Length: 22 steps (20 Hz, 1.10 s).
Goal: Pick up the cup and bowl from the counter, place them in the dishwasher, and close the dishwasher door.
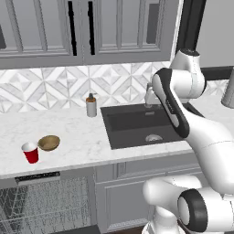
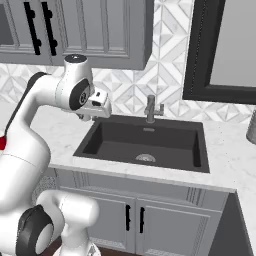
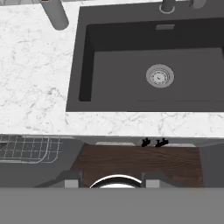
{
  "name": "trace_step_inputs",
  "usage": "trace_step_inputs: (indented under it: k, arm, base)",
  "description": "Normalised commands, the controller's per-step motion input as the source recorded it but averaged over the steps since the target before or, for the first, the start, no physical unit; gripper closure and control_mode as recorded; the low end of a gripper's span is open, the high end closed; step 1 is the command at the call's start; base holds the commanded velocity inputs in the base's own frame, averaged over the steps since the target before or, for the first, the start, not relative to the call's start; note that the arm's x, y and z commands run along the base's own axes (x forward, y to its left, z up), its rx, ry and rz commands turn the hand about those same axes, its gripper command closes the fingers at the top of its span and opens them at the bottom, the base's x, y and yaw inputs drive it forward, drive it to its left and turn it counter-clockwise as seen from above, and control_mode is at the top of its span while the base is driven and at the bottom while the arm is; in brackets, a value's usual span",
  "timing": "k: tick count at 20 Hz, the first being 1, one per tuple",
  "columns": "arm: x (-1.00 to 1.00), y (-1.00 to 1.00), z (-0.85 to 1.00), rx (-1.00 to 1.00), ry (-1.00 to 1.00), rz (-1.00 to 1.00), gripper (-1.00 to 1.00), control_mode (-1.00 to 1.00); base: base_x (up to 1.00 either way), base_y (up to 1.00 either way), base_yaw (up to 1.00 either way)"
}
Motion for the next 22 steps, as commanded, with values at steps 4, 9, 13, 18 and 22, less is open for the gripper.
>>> trace_step_inputs:
  k: [4,9,13,18,22]
  arm:
    - [0.0,0.0,0.0,0.0,0.0,0.0,-1.0,1.0]
    - [0.0,0.0,0.0,0.0,0.0,0.0,-1.0,1.0]
    - [0.0,0.0,0.0,0.0,0.0,0.0,-1.0,1.0]
    - [0.0,0.0,0.0,0.0,0.0,0.0,-1.0,1.0]
    - [0.0,0.0,0.0,0.0,0.0,0.0,-1.0,1.0]
  base:
    - [0.0,0.0,0.0]
    - [0.0,-0.16,0.16]
    - [-0.04,-0.03,0.25]
    - [-0.22,-0.06,0.46]
    - [-0.23,0.0,0.62]
